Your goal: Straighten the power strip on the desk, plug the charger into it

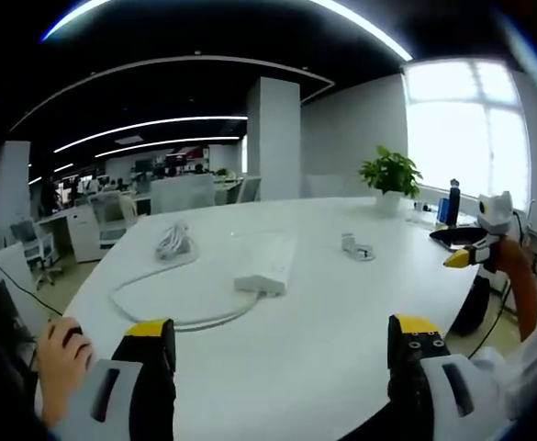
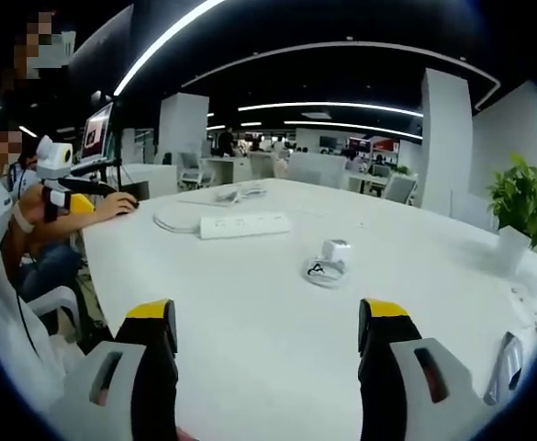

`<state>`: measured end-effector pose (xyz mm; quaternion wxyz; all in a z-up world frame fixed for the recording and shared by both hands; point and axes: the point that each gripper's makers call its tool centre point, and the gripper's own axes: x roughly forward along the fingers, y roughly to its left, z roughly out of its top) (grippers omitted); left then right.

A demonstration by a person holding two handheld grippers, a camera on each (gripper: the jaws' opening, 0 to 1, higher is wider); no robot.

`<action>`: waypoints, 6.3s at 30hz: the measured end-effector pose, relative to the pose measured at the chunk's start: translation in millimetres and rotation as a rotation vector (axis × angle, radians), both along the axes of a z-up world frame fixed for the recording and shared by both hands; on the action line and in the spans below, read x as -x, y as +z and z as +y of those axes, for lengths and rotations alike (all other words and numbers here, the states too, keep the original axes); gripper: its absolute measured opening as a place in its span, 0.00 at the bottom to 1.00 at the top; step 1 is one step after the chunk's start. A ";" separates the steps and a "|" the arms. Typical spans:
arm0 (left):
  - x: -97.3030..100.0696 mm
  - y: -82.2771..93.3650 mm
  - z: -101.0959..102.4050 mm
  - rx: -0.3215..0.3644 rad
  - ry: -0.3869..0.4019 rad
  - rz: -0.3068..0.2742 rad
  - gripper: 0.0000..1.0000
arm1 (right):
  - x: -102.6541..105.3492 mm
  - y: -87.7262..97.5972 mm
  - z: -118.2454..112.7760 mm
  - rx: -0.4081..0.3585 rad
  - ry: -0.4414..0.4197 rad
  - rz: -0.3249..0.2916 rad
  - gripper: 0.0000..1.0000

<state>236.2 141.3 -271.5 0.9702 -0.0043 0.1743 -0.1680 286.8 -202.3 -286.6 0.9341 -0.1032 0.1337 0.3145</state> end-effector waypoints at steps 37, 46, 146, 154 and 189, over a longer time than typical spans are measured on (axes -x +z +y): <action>-74.6 -4.7 -30.3 -0.002 -0.081 0.008 0.95 | -39.3 -2.6 13.4 0.008 0.035 0.013 0.80; -88.7 -10.4 -44.1 0.013 -0.122 0.027 0.96 | -46.9 -7.9 18.1 0.001 0.045 0.024 0.80; -246.0 -106.6 -79.0 -0.455 -0.500 0.633 0.70 | -155.4 7.0 130.2 0.265 0.453 0.038 0.78; -245.4 -106.5 -80.0 -0.455 -0.501 0.631 0.70 | -195.3 3.4 144.8 0.468 0.564 -0.072 0.72; -245.4 -107.0 -83.6 -0.452 -0.514 0.620 0.71 | -282.5 -75.8 218.0 1.084 1.123 0.027 0.75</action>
